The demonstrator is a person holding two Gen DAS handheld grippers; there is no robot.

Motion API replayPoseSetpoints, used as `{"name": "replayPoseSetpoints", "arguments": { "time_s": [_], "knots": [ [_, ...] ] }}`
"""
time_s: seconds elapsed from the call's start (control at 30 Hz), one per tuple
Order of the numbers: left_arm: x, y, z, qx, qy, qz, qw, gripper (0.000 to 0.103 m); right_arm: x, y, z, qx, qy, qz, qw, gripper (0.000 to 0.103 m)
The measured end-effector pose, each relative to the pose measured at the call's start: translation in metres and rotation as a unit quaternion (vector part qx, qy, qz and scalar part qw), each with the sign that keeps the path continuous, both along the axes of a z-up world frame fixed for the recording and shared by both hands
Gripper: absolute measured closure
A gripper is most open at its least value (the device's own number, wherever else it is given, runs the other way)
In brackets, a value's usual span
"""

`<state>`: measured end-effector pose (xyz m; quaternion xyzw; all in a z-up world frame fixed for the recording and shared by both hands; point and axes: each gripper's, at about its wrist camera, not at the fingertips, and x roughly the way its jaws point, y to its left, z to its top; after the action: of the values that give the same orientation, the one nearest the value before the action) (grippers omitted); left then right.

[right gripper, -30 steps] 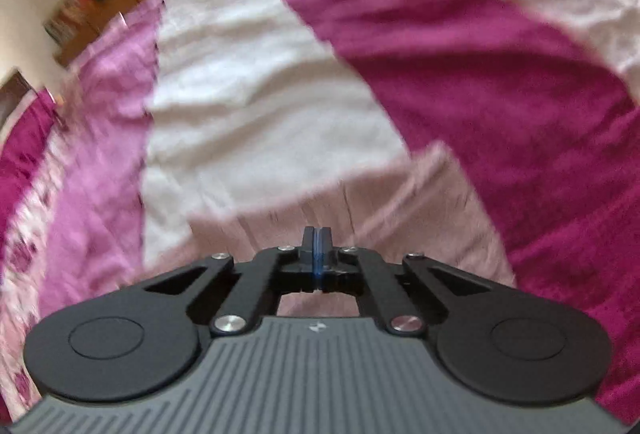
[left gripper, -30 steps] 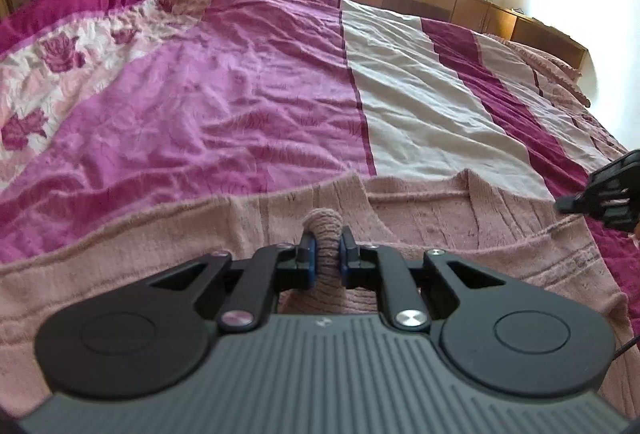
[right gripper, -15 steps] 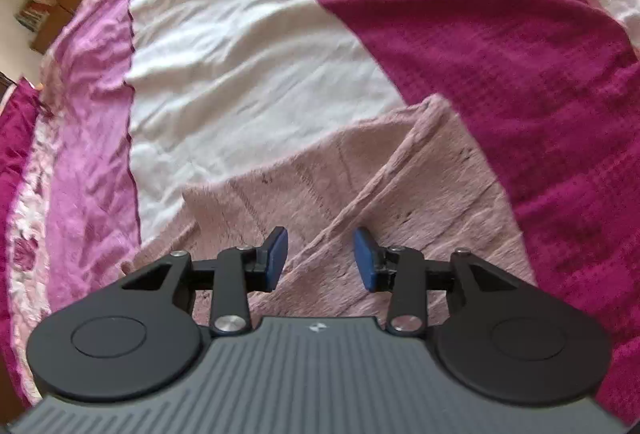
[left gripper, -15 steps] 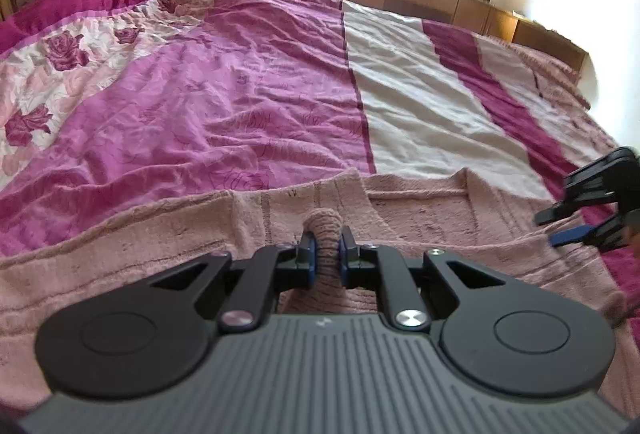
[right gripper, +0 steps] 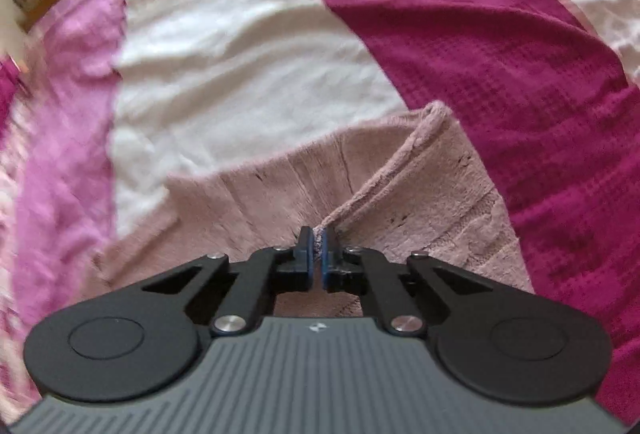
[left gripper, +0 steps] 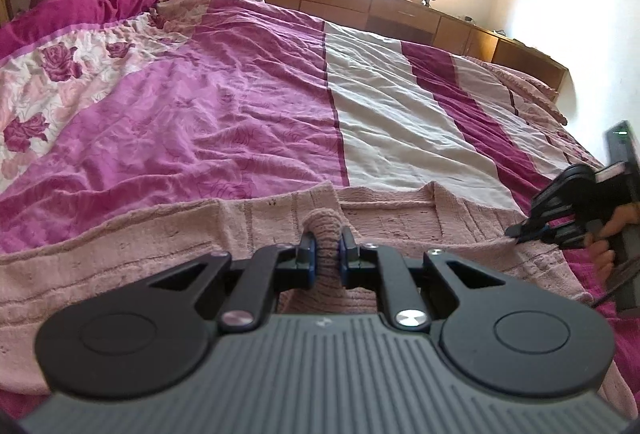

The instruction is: Fold small clothes

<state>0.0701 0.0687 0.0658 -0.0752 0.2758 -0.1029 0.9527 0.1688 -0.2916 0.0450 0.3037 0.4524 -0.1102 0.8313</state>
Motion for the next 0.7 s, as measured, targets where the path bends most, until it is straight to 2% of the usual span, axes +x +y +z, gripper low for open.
{"name": "replayPoseSetpoints", "arguments": {
  "time_s": [0.07,0.17,0.33,0.47,0.53,0.57,0.7],
  "knots": [
    [0.003,-0.001,-0.001,0.006,0.0,0.002,1.0,0.09,-0.008,-0.009,0.006,0.015,-0.03,-0.012,0.999,0.1],
    [0.016,-0.004,-0.006,0.027,0.004,0.007,0.9996,0.09,-0.004,-0.011,0.009,0.017,-0.052,-0.018,0.998,0.1],
    [0.05,-0.006,-0.031,0.065,0.046,0.02,0.9966,0.088,0.008,-0.004,-0.008,0.009,-0.051,-0.001,0.999,0.1],
    [0.069,0.001,-0.049,0.085,0.085,0.037,0.9921,0.073,0.005,-0.003,-0.024,0.005,-0.064,0.006,0.998,0.098],
    [0.069,0.008,-0.051,0.089,0.093,0.05,0.9903,0.064,0.002,-0.005,-0.024,0.008,-0.075,0.015,0.997,0.087],
    [0.068,0.013,-0.05,0.089,0.092,0.057,0.9901,0.06,-0.001,-0.005,-0.022,0.005,-0.08,0.02,0.997,0.084],
    [0.059,0.028,-0.04,0.072,0.094,0.071,0.9904,0.052,-0.022,-0.006,-0.005,-0.036,-0.11,0.041,0.992,0.068]
  ]
}}
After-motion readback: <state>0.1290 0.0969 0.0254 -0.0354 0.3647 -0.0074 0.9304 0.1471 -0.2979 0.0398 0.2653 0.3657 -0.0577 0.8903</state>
